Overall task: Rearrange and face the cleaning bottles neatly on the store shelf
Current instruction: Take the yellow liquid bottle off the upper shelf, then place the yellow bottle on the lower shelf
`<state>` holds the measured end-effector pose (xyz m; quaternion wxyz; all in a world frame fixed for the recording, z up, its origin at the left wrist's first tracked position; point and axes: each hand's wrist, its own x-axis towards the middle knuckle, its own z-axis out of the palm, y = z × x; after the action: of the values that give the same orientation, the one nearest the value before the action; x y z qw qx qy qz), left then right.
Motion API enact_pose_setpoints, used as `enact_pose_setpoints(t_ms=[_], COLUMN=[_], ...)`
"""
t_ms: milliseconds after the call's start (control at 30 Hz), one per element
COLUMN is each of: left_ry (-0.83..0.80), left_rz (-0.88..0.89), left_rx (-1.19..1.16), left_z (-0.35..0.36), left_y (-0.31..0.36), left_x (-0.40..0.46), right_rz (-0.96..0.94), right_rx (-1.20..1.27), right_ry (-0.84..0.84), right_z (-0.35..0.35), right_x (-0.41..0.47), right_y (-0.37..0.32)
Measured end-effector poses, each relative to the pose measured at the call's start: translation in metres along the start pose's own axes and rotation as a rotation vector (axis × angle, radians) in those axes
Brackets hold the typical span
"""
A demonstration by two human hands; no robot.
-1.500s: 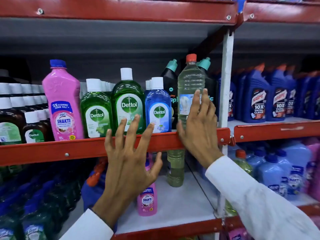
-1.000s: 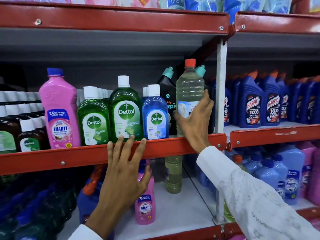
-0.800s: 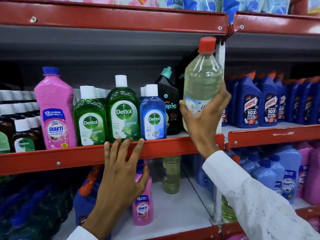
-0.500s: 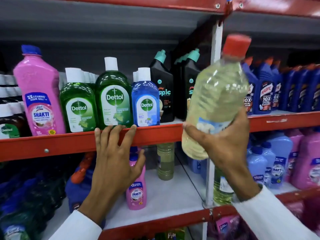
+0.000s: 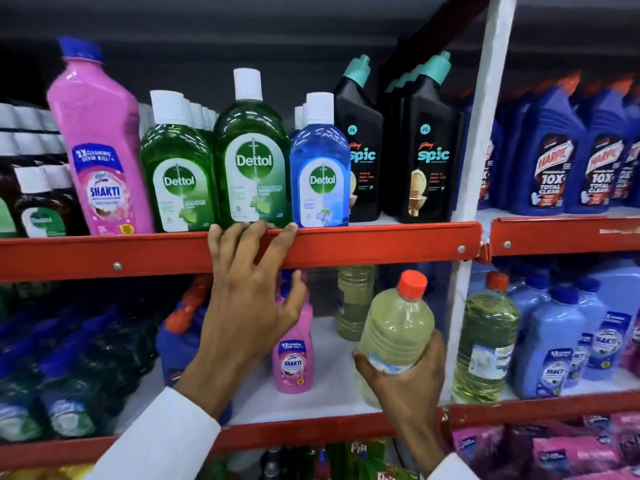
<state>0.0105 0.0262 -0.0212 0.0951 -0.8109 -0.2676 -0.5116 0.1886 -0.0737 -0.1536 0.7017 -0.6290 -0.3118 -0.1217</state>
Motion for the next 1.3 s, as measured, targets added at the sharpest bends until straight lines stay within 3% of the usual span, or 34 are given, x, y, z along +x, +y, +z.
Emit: enact_pose_setpoints(t_ms=[167, 533, 867, 967, 1033, 1133, 1167, 1233, 1300], left_ry=[0.058, 0.118, 0.108, 0.144, 0.176, 0.232, 0.253, 0.202, 0.215], left_rz=[-0.04, -0.05, -0.02, -0.026, -0.042, -0.054, -0.053, -0.014, -0.059], left_rx=[-0.033, -0.04, 0.019, 0.05, 0.058, 0.087, 0.1, -0.024, -0.019], left_z=[0.006, 0.014, 0.017, 0.012, 0.003, -0.002, -0.007, 0.022, 0.022], left_y=[0.005, 0.004, 0.003, -0.005, -0.017, -0.026, -0.032, 0.008, 0.014], left_x=[0.0, 0.001, -0.002, -0.002, 0.002, -0.001, 0.0, -0.006, -0.011], right_rz=[0.09, 0.092, 0.099, -0.044, -0.164, -0.266, -0.26, -0.1, -0.052], right_rx=[-0.035, -0.124, -0.198, -0.151, -0.105, -0.071, -0.076, -0.215, -0.3], right_ry=[0.044, -0.009, -0.205, -0.247, -0.209, -0.009, 0.054, 0.198, 0.183], right_z=[0.038, 0.094, 0.072, 0.048, 0.032, -0.005, -0.009, -0.08, -0.091], right_x=[0.015, 0.055, 0.052, 0.031, 0.013, 0.007, 0.012, 0.025, 0.038], right_y=[0.033, 0.075, 0.072, 0.05, 0.033, 0.022, 0.024, 0.055, 0.077])
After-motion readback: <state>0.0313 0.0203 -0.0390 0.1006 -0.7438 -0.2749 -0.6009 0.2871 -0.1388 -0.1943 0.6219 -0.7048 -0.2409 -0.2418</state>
